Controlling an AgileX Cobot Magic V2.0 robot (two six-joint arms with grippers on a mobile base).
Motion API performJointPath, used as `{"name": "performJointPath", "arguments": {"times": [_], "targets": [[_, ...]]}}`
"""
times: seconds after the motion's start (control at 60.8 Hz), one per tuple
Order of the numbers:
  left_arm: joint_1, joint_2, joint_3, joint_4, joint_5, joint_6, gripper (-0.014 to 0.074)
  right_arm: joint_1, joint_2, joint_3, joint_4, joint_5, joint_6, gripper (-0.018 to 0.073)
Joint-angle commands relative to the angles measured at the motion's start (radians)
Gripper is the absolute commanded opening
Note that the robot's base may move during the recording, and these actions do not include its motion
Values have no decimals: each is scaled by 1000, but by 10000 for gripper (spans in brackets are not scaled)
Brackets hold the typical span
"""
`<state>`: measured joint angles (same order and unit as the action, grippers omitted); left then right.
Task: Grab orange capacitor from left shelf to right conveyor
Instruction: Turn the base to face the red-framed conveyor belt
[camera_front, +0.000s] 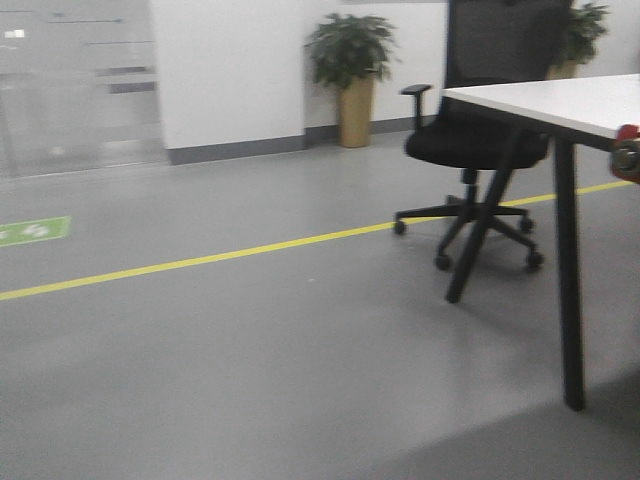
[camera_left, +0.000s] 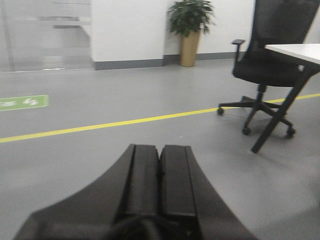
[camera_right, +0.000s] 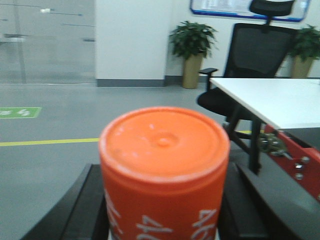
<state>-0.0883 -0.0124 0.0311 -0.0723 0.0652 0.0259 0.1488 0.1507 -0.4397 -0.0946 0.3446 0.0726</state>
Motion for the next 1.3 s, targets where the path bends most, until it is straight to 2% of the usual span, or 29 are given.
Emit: {"name": "performJointPath", "arguments": {"times": [0.0,1.284], "targets": [[-1,-11,-5,-2,-90,-1,-127,-6,11,-27,-13,-93,-5,88],[0,-11,-5,-2,-90,-1,-127,-6,11,-27,-13,-93,-5,88]]}}
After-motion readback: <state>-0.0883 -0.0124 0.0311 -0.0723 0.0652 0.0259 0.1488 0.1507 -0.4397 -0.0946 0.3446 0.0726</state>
